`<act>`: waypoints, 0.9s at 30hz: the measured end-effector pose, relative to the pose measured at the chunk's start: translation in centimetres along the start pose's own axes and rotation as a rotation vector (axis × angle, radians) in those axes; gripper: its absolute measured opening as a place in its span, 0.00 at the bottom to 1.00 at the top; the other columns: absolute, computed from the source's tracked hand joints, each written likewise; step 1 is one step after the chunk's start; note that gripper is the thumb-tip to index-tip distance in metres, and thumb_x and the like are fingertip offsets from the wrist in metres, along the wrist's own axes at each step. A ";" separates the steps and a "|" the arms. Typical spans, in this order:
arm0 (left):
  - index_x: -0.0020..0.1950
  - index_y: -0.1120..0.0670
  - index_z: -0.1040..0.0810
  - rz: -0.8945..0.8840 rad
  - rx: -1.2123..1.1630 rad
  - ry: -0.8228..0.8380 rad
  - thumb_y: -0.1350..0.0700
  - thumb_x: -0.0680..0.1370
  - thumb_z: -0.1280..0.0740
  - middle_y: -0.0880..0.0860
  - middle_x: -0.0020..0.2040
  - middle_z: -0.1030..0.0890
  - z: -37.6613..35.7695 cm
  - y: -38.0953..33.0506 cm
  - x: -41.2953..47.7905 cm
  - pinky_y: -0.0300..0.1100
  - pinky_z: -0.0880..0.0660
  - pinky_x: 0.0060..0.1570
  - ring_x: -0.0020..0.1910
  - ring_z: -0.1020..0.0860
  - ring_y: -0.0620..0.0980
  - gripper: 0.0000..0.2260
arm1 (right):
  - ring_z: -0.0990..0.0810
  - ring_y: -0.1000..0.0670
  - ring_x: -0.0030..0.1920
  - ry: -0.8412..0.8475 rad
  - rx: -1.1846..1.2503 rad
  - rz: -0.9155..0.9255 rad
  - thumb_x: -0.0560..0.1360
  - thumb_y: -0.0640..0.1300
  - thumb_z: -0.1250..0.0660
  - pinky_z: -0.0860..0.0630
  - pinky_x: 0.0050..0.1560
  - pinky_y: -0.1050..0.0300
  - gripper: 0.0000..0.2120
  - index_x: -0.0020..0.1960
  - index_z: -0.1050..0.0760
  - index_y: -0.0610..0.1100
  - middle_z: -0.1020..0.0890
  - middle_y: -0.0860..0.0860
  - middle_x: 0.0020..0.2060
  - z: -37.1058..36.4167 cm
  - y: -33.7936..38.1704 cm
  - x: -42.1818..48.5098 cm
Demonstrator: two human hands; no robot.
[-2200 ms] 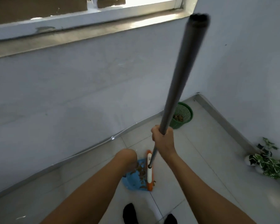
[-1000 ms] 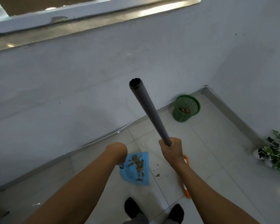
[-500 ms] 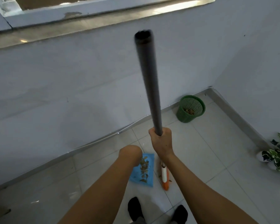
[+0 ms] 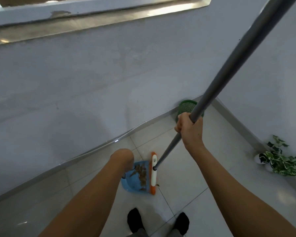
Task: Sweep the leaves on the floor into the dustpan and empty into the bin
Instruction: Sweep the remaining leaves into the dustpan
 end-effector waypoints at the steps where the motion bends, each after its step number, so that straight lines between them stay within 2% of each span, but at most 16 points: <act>1: 0.72 0.62 0.36 -0.034 0.040 -0.017 0.60 0.81 0.44 0.54 0.73 0.34 0.2 0.0 -0.3 0.37 0.39 0.70 0.73 0.36 0.47 0.19 | 0.37 0.53 0.22 0.005 -0.027 0.012 0.69 0.35 0.41 0.38 0.28 0.58 0.13 0.27 0.37 0.42 0.35 0.51 0.20 0.1 0.0 -0.1; 2: 0.72 0.62 0.37 -0.080 0.146 0.021 0.60 0.81 0.44 0.54 0.73 0.34 0.1 -0.3 -0.2 0.37 0.40 0.70 0.73 0.36 0.47 0.19 | 0.38 0.50 0.23 0.009 -0.056 0.017 0.70 0.34 0.41 0.39 0.27 0.58 0.12 0.28 0.36 0.40 0.36 0.48 0.21 0.1 -0.2 -0.1; 5: 0.72 0.62 0.37 -0.130 0.132 0.063 0.59 0.81 0.43 0.54 0.73 0.34 -0.5 -0.7 0.1 0.37 0.39 0.71 0.73 0.36 0.47 0.20 | 0.39 0.49 0.26 0.026 -0.140 0.007 0.71 0.34 0.40 0.40 0.27 0.58 0.09 0.33 0.32 0.40 0.36 0.44 0.26 0.1 -1.2 -0.4; 7: 0.72 0.62 0.36 -0.093 0.062 -0.002 0.59 0.81 0.43 0.55 0.73 0.34 -0.3 -0.5 0.2 0.38 0.39 0.70 0.73 0.35 0.48 0.19 | 0.39 0.52 0.23 0.057 -0.164 0.004 0.71 0.33 0.39 0.42 0.25 0.60 0.11 0.31 0.34 0.41 0.38 0.46 0.24 0.0 -2.4 -0.7; 10: 0.72 0.63 0.35 -0.051 -0.022 -0.016 0.60 0.81 0.43 0.55 0.73 0.34 -0.5 -0.2 0.2 0.39 0.38 0.70 0.73 0.36 0.49 0.19 | 0.41 0.58 0.21 0.082 -0.245 -0.016 0.70 0.32 0.36 0.43 0.24 0.61 0.19 0.26 0.39 0.44 0.38 0.52 0.21 -0.3 -5.0 -1.7; 12: 0.71 0.63 0.34 -0.038 0.034 -0.001 0.60 0.81 0.43 0.57 0.72 0.33 -0.6 -0.1 0.1 0.41 0.37 0.69 0.72 0.35 0.50 0.19 | 0.40 0.58 0.19 0.098 -0.286 -0.034 0.70 0.31 0.34 0.42 0.24 0.61 0.22 0.24 0.39 0.48 0.37 0.57 0.19 -0.7 -6.6 -2.6; 16: 0.72 0.64 0.35 -0.003 -0.080 0.028 0.61 0.81 0.43 0.56 0.73 0.34 -0.9 0.6 0.2 0.38 0.37 0.70 0.72 0.35 0.50 0.19 | 0.40 0.58 0.19 0.145 -0.251 -0.053 0.69 0.30 0.35 0.43 0.22 0.66 0.24 0.23 0.41 0.49 0.38 0.56 0.15 -2.5 -7.3 -4.2; 17: 0.72 0.64 0.36 0.016 -0.128 0.040 0.61 0.81 0.44 0.57 0.73 0.34 -1.2 0.7 0.4 0.34 0.34 0.67 0.70 0.32 0.49 0.19 | 0.40 0.58 0.19 0.152 -0.217 -0.068 0.69 0.30 0.35 0.43 0.22 0.65 0.23 0.24 0.41 0.48 0.38 0.56 0.16 -3.1 -7.0 -4.4; 18: 0.71 0.65 0.36 0.024 -0.173 0.057 0.62 0.82 0.46 0.57 0.71 0.32 -1.4 0.7 0.9 0.28 0.30 0.58 0.64 0.27 0.48 0.18 | 0.41 0.58 0.20 0.158 -0.185 -0.074 0.69 0.31 0.36 0.43 0.23 0.63 0.22 0.24 0.41 0.47 0.38 0.56 0.17 -3.6 -6.5 -4.4; 19: 0.68 0.66 0.33 0.021 -0.187 0.098 0.63 0.82 0.47 0.57 0.67 0.28 -1.8 0.6 1.1 0.25 0.29 0.49 0.52 0.25 0.49 0.16 | 0.42 0.58 0.21 0.167 -0.158 -0.075 0.69 0.32 0.36 0.43 0.24 0.61 0.20 0.25 0.41 0.46 0.39 0.56 0.18 -4.1 -6.0 -4.4; 20: 0.62 0.67 0.29 0.020 -0.160 0.144 0.62 0.82 0.47 0.55 0.58 0.24 -2.1 0.6 1.2 0.29 0.31 0.45 0.41 0.27 0.48 0.14 | 0.42 0.56 0.22 0.181 -0.134 -0.072 0.68 0.35 0.36 0.43 0.24 0.58 0.18 0.25 0.40 0.44 0.39 0.54 0.20 -4.5 -5.5 -4.4; 21: 0.55 0.66 0.27 0.037 -0.135 0.194 0.62 0.82 0.47 0.55 0.48 0.24 -2.4 0.7 1.0 0.34 0.33 0.46 0.35 0.31 0.47 0.12 | 0.42 0.55 0.23 0.197 -0.109 -0.072 0.67 0.38 0.37 0.43 0.25 0.57 0.14 0.26 0.39 0.42 0.39 0.51 0.21 -4.7 -5.0 -4.4; 22: 0.55 0.64 0.27 0.063 -0.108 0.226 0.63 0.81 0.48 0.55 0.44 0.26 -2.6 0.9 1.1 0.37 0.33 0.45 0.32 0.34 0.46 0.11 | 0.41 0.53 0.24 0.215 -0.081 -0.073 0.66 0.40 0.38 0.43 0.25 0.57 0.11 0.27 0.37 0.41 0.39 0.48 0.22 -4.9 -4.5 -4.5; 24: 0.63 0.63 0.30 0.065 -0.126 0.281 0.64 0.80 0.47 0.54 0.41 0.29 -2.8 1.3 1.8 0.35 0.34 0.43 0.32 0.34 0.46 0.13 | 0.40 0.49 0.26 0.246 -0.025 -0.087 0.67 0.39 0.39 0.41 0.27 0.58 0.09 0.30 0.34 0.40 0.38 0.45 0.25 -5.0 -4.0 -4.6; 26: 0.56 0.65 0.28 0.067 -0.156 0.330 0.63 0.80 0.45 0.55 0.40 0.29 -3.0 1.5 1.7 0.33 0.34 0.44 0.31 0.33 0.45 0.10 | 0.39 0.48 0.28 0.257 0.002 -0.087 0.71 0.35 0.38 0.40 0.29 0.56 0.11 0.30 0.33 0.40 0.37 0.45 0.25 -4.5 -3.2 -4.4; 27: 0.56 0.65 0.28 0.065 -0.185 0.325 0.62 0.80 0.45 0.55 0.43 0.26 -3.1 1.5 1.8 0.32 0.32 0.41 0.31 0.33 0.45 0.10 | 0.38 0.48 0.27 0.251 0.006 -0.084 0.72 0.33 0.39 0.39 0.29 0.55 0.13 0.29 0.34 0.41 0.36 0.47 0.23 -4.0 -2.8 -4.0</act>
Point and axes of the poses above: each hand's wrist, its own x-axis towards the middle knuckle, its own z-axis out of the back of the hand, y = z × x, the point moved 5 cm from there along x, towards the middle knuckle
